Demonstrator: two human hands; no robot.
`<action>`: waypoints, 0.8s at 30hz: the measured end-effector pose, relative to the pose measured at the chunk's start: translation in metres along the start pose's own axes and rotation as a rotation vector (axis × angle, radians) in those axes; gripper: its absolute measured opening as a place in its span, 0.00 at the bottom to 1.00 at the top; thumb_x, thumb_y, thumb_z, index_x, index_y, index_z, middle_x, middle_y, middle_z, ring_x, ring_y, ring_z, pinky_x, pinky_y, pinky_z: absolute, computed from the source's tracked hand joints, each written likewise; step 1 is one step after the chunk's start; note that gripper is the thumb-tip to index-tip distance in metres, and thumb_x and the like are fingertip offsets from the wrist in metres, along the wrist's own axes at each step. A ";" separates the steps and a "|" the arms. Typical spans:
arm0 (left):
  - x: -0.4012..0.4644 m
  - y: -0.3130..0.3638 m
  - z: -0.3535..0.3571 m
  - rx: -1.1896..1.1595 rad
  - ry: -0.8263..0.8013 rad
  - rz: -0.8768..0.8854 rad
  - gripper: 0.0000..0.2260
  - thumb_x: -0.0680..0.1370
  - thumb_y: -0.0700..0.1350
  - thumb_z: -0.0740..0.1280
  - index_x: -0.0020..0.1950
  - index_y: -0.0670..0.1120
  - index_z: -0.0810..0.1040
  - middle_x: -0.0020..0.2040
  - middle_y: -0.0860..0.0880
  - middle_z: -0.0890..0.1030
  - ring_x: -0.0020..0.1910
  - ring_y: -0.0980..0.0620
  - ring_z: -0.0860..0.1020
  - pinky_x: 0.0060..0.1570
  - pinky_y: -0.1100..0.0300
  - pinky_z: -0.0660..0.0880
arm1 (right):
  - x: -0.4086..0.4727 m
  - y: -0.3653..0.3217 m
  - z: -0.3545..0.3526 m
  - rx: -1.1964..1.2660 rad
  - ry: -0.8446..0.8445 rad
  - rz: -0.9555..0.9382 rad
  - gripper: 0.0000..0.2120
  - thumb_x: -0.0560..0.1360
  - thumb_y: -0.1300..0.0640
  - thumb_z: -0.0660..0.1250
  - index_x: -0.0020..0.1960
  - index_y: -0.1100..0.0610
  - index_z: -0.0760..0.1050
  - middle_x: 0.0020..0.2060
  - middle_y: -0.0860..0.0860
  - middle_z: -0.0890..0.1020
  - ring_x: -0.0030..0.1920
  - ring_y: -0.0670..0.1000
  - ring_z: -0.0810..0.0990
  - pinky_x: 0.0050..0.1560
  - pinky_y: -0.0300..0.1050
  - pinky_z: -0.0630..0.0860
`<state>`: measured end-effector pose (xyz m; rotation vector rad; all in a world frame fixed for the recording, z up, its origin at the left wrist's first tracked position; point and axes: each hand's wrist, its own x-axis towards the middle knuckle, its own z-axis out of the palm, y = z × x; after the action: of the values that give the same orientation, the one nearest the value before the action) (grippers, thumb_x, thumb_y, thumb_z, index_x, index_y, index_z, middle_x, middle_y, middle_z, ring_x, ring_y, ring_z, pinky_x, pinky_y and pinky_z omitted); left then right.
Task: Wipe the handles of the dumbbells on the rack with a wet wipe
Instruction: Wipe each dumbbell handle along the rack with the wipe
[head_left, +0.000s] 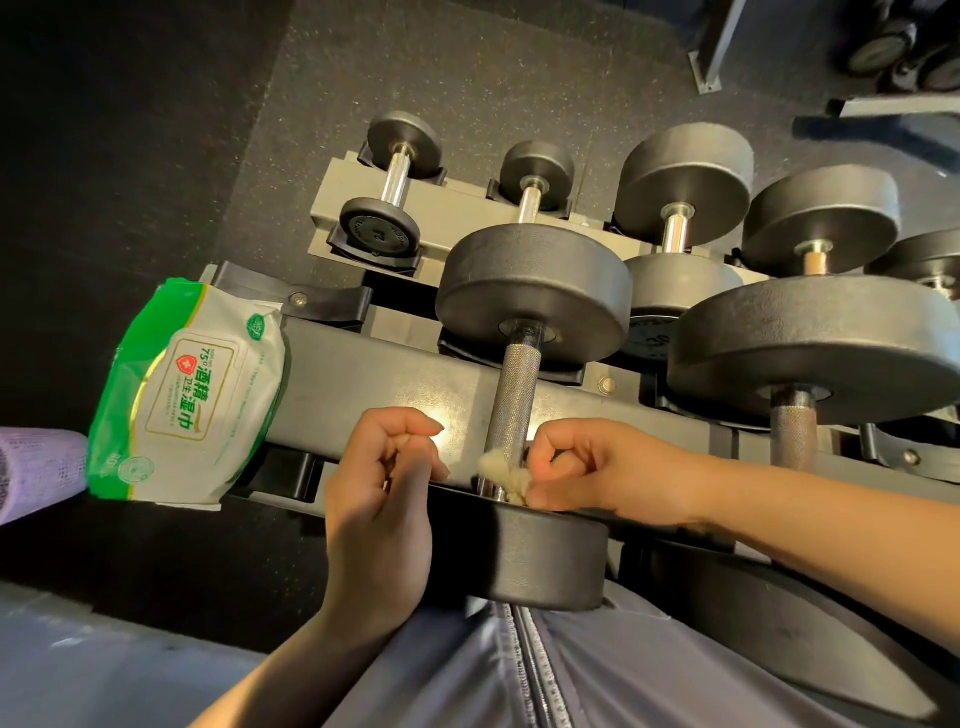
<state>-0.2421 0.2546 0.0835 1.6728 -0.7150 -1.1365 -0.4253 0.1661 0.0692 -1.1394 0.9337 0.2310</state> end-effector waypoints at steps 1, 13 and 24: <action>0.000 0.000 0.000 0.000 -0.003 -0.003 0.05 0.69 0.52 0.62 0.40 0.59 0.78 0.31 0.49 0.76 0.33 0.49 0.74 0.39 0.52 0.72 | -0.001 -0.004 0.001 -0.082 0.018 -0.050 0.07 0.73 0.60 0.71 0.43 0.50 0.76 0.28 0.41 0.79 0.30 0.39 0.74 0.37 0.35 0.70; 0.000 0.004 0.002 -0.031 -0.009 -0.088 0.06 0.67 0.48 0.64 0.38 0.59 0.79 0.29 0.50 0.75 0.32 0.51 0.73 0.39 0.51 0.71 | 0.018 -0.035 0.009 -1.028 0.053 -0.549 0.10 0.73 0.60 0.66 0.51 0.51 0.82 0.42 0.49 0.83 0.44 0.54 0.80 0.38 0.43 0.72; -0.001 0.002 0.002 0.098 -0.011 -0.045 0.10 0.74 0.44 0.61 0.42 0.58 0.77 0.30 0.51 0.75 0.32 0.54 0.73 0.36 0.61 0.71 | 0.033 -0.035 0.008 -1.298 0.310 -0.514 0.08 0.65 0.63 0.73 0.42 0.58 0.78 0.33 0.54 0.76 0.28 0.57 0.77 0.22 0.44 0.68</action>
<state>-0.2444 0.2536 0.0851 1.7736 -0.7534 -1.1598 -0.3800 0.1477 0.0690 -2.6232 0.6688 0.2377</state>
